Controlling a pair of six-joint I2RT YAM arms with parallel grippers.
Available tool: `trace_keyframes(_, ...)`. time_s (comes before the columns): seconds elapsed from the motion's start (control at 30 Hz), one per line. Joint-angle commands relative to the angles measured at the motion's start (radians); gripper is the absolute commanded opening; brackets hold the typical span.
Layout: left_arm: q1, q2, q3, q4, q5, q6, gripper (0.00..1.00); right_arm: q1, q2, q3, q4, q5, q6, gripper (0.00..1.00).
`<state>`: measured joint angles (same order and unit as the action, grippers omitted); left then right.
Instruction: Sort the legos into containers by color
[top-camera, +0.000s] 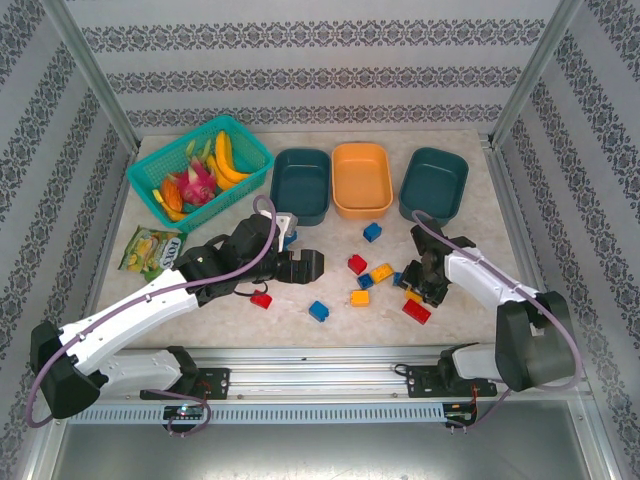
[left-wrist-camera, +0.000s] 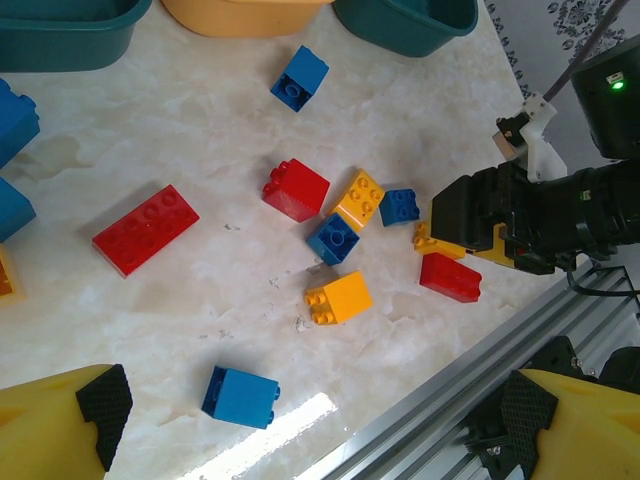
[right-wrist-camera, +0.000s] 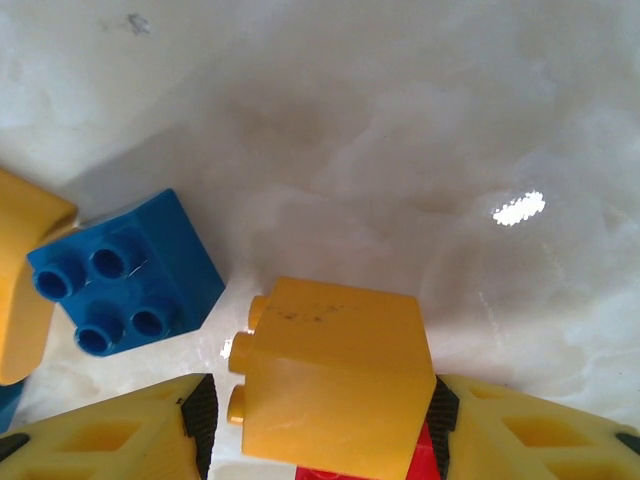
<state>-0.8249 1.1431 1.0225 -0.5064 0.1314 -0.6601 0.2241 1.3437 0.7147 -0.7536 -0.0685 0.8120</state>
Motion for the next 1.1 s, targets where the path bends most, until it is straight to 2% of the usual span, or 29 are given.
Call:
trace_keyframes(0.0, -0.015, 0.006, 0.001, 0.046, 0.008, -0.010, 0.97, -0.010, 0.038, -0.006, 0.013, 0.015, -0.011, 0.58)
trace_keyframes(0.23, -0.016, 0.013, 0.016, 0.045, 0.009, -0.008, 0.97, 0.000, 0.028, 0.028, -0.011, 0.055, -0.008, 0.43)
trace_keyframes(0.43, -0.009, 0.048, 0.087, 0.057, -0.007, -0.042, 0.98, 0.053, -0.097, 0.203, -0.129, 0.194, -0.039, 0.41)
trace_keyframes(0.53, 0.034, 0.109, 0.168, 0.061, 0.022, -0.064, 0.98, 0.028, -0.067, 0.344, -0.141, 0.215, -0.102, 0.40)
trace_keyframes(0.7, 0.123, 0.242, 0.319, 0.066, 0.083, -0.067, 0.98, -0.059, 0.133, 0.592, -0.116, 0.186, -0.206, 0.40)
trace_keyframes(0.8, 0.177, 0.344, 0.422, 0.061, 0.119, -0.075, 0.97, -0.126, 0.313, 0.726, -0.093, 0.146, -0.238, 0.40)
trace_keyframes(1.07, 0.245, 0.595, 0.675, 0.075, 0.181, -0.073, 0.97, -0.228, 0.746, 1.079, -0.145, 0.072, -0.308, 0.40)
